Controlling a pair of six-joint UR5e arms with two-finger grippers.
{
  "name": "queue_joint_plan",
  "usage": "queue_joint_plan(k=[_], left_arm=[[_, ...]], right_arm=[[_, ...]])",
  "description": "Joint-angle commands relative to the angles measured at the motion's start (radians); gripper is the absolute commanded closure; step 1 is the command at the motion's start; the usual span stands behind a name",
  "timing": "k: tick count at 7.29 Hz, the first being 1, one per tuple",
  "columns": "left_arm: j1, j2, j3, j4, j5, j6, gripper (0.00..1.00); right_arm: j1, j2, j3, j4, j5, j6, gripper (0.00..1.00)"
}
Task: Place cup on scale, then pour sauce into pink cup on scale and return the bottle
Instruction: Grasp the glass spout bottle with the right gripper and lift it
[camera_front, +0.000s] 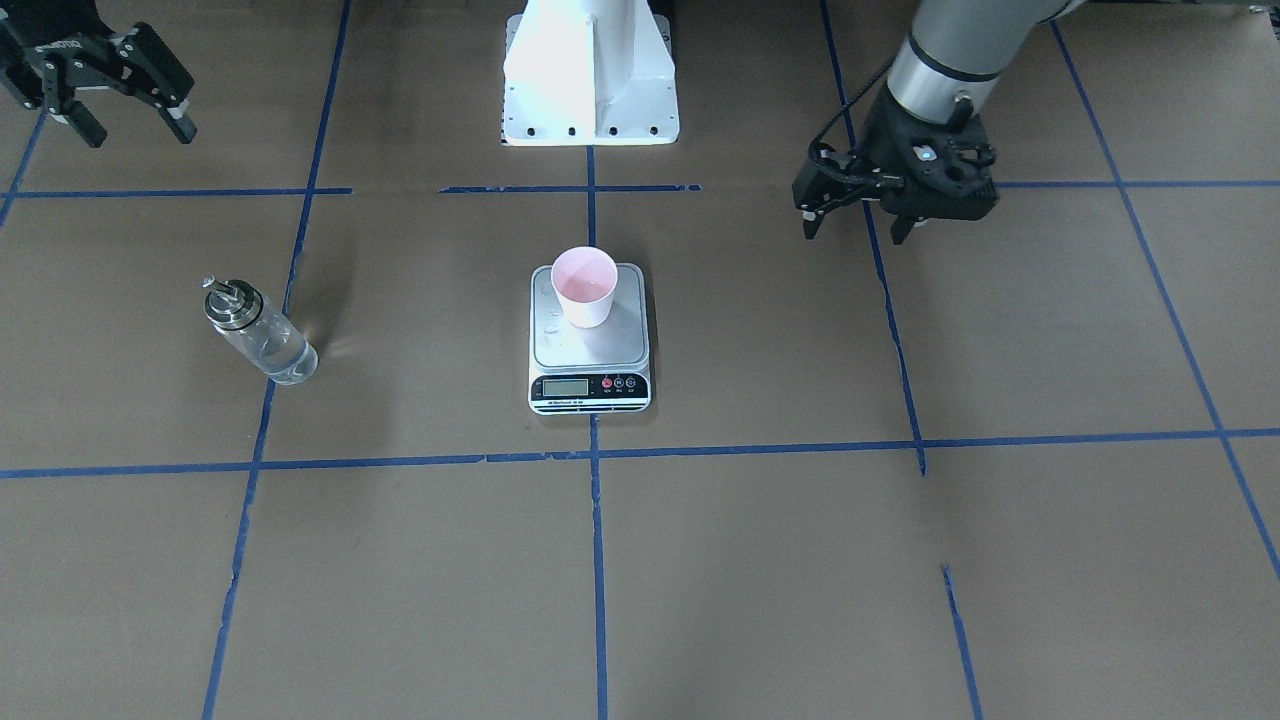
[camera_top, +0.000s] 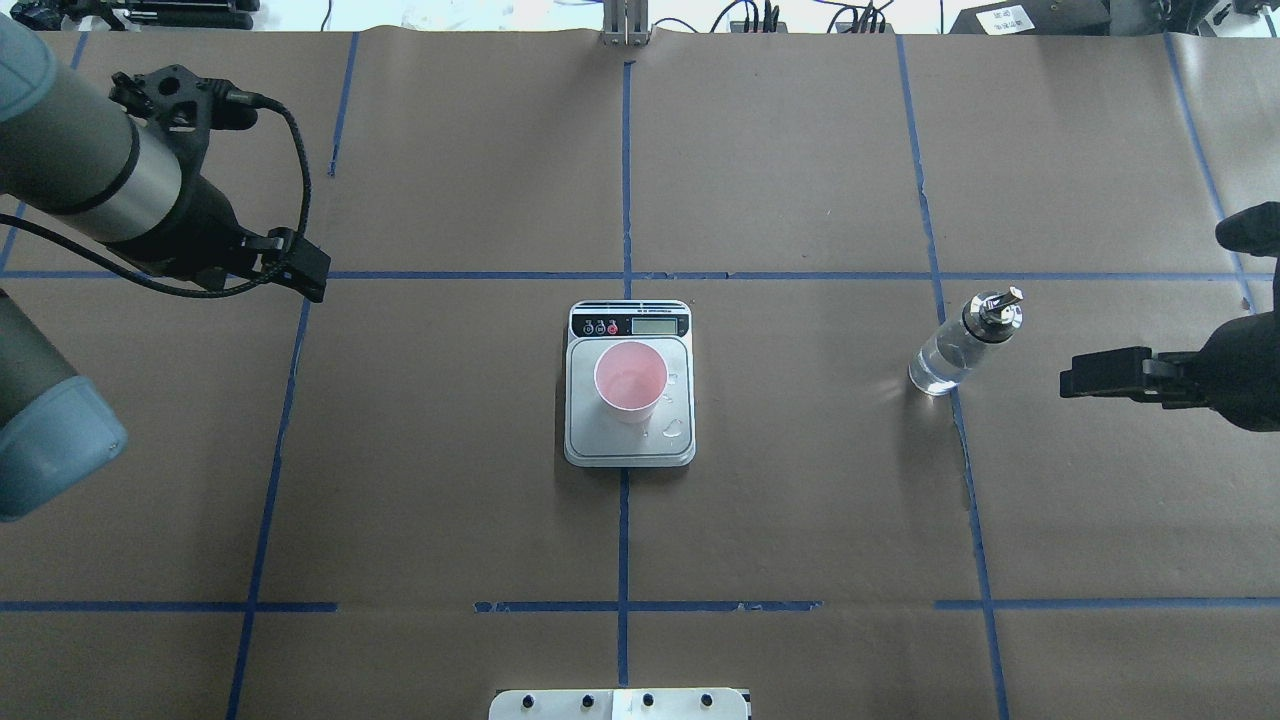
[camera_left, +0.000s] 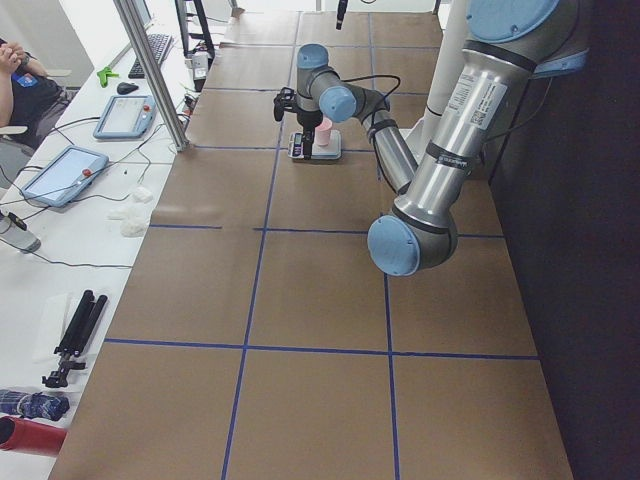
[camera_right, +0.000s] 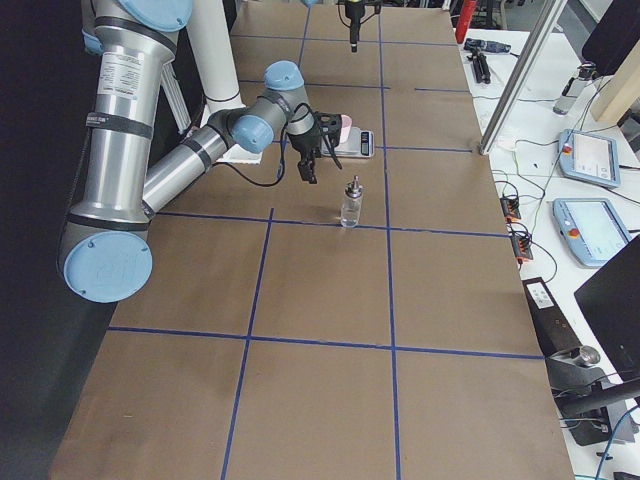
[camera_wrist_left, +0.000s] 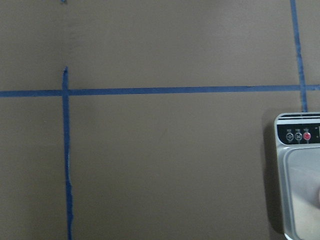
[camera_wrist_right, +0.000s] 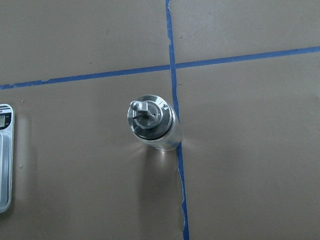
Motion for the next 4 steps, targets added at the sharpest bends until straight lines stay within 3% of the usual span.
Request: queue_joint_plan(k=[1,3,4], left_arm=[[-0.047,0.079,-0.011,-0.007,0.002,0.156,0.00],[-0.122,0.157,-0.023,-0.012,-0.001,0.361,0.00],[-0.156,0.177,-0.018,-0.012,-0.001,0.426,0.00]], right_arm=[[-0.132,-0.139,-0.066,0.303,-0.204,0.062,0.00],[-0.264,-0.139,-0.146,0.416,-0.430,0.069,0.00],[-0.324,-0.139,-0.169,0.441,-0.494,0.086,0.00]])
